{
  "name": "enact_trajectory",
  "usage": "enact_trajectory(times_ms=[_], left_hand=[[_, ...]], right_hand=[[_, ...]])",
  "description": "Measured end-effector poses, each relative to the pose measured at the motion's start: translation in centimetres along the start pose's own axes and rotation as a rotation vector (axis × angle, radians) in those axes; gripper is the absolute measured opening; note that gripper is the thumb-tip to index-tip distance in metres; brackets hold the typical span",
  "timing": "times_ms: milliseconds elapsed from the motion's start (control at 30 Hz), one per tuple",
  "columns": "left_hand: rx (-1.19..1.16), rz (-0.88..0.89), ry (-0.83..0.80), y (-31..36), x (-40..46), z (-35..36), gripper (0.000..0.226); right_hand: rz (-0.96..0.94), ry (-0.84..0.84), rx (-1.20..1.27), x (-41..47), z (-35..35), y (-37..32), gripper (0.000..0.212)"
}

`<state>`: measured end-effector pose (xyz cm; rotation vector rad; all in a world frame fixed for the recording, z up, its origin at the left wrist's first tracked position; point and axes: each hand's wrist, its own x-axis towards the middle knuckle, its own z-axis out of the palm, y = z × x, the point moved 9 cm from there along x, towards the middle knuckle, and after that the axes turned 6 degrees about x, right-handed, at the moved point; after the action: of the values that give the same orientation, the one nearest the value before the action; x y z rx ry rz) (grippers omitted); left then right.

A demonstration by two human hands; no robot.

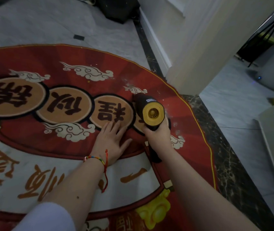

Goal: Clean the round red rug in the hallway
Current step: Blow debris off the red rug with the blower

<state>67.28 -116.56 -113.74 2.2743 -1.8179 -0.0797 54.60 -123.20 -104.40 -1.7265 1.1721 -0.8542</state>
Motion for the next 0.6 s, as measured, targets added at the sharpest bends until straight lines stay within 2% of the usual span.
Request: enact_trajectory(times_ms=[100,333,600], left_hand=[[0.006,-0.014,0.009,-0.3,-0.1,0.0,0.081],[0.016,-0.021,0.030,-0.1,-0.1,-0.3,0.086],[0.005,-0.062,0.019,-0.9,-0.1,-0.2,0.083]], right_hand=[[-0.007,-0.013,-0.015,1.2,0.4,-0.9,0.044],[-0.022,-0.030,-0.118,-1.4,-0.9,1.5,0.033],[-0.032,-0.106,-0.111,3.2,1.8,-0.5,0.034]])
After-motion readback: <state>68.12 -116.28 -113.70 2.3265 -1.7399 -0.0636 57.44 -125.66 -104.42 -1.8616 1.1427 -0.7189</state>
